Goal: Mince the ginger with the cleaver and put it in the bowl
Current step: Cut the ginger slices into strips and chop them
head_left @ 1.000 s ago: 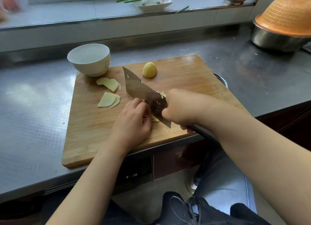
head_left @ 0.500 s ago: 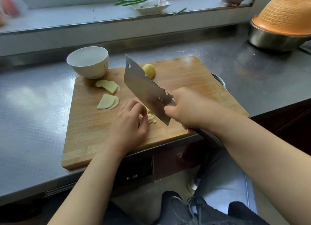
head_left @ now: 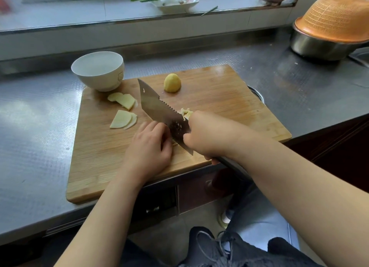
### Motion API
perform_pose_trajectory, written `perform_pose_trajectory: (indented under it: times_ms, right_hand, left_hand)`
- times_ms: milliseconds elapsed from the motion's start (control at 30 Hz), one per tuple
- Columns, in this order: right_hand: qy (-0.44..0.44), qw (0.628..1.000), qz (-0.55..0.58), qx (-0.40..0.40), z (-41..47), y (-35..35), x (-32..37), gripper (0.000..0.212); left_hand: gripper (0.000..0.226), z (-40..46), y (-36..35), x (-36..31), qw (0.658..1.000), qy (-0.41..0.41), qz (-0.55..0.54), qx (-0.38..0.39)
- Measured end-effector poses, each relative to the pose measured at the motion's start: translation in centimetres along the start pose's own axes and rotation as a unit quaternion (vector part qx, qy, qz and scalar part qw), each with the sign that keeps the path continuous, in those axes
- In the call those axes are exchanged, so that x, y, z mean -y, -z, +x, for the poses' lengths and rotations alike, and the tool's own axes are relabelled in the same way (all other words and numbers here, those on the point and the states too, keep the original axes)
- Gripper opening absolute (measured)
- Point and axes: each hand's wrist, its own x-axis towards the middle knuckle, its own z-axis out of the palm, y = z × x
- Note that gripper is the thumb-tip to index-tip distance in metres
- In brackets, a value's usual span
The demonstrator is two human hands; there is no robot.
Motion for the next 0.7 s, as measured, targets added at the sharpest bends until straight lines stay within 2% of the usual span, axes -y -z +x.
perform_pose_trajectory:
  times_ms: [67,167,233,433,700]
  right_hand:
    - [-0.010,1.000,0.021,-0.015,0.0,-0.4,-0.6,0.021]
    - [-0.031,0.991,0.134,0.000,0.2,-0.5,-2.2,0.013]
    - [-0.026,0.985,0.173,0.009,0.1,-0.3,-3.0,0.016]
    - [0.024,0.990,0.142,-0.010,-0.7,0.4,-2.4,0.019]
    - [0.031,0.989,0.139,-0.036,-1.2,1.0,-2.3,0.015]
  left_hand:
    - [0.011,0.0,0.2,-0.2,1.000,0.004,-0.009,0.000]
    - [0.007,-0.1,0.6,-0.6,0.997,0.031,-0.064,-0.006]
    - [0.003,-0.1,0.7,-0.6,0.993,0.050,-0.107,-0.018]
    - [0.015,0.9,0.9,-1.4,0.985,0.081,-0.149,-0.044]
    - [0.030,1.4,1.2,-1.2,0.974,0.119,-0.182,-0.063]
